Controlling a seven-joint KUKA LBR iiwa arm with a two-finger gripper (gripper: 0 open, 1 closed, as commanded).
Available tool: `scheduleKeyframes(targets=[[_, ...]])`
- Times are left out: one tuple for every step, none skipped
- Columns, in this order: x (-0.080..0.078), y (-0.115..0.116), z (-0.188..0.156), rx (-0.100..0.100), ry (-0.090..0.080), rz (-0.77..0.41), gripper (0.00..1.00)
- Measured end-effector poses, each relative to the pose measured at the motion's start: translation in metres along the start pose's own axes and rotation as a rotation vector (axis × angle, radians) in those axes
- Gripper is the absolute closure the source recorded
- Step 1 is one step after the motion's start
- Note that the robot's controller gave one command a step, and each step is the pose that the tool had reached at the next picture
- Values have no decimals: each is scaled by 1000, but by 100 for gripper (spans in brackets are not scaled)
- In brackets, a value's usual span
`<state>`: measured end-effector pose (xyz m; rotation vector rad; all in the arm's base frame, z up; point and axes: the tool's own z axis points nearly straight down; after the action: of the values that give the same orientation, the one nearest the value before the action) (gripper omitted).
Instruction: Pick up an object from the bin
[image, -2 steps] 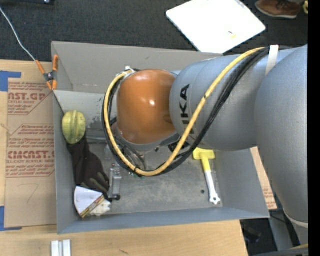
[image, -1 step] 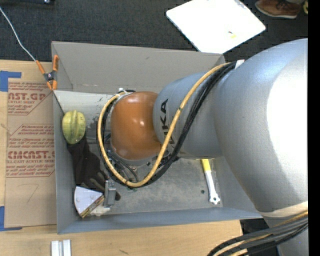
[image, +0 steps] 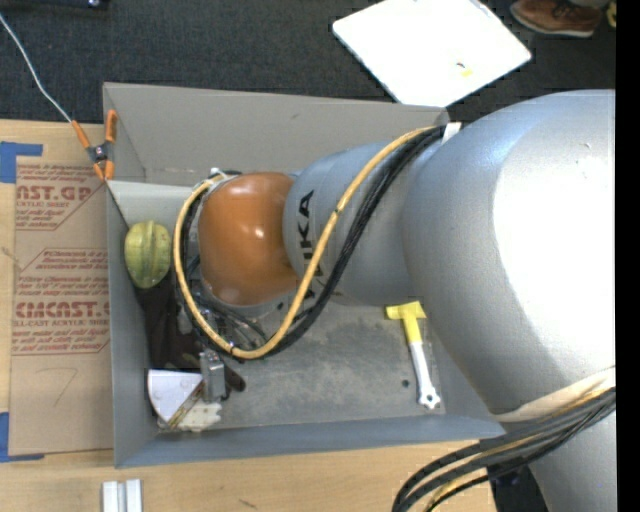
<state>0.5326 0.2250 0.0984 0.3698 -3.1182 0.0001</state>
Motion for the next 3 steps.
scheduleKeyframes(targets=[[10, 6, 24, -8, -18, 69, 100], [10, 6, 24, -8, -18, 69, 100], [23, 7, -50, -4, -6, 67, 100]])
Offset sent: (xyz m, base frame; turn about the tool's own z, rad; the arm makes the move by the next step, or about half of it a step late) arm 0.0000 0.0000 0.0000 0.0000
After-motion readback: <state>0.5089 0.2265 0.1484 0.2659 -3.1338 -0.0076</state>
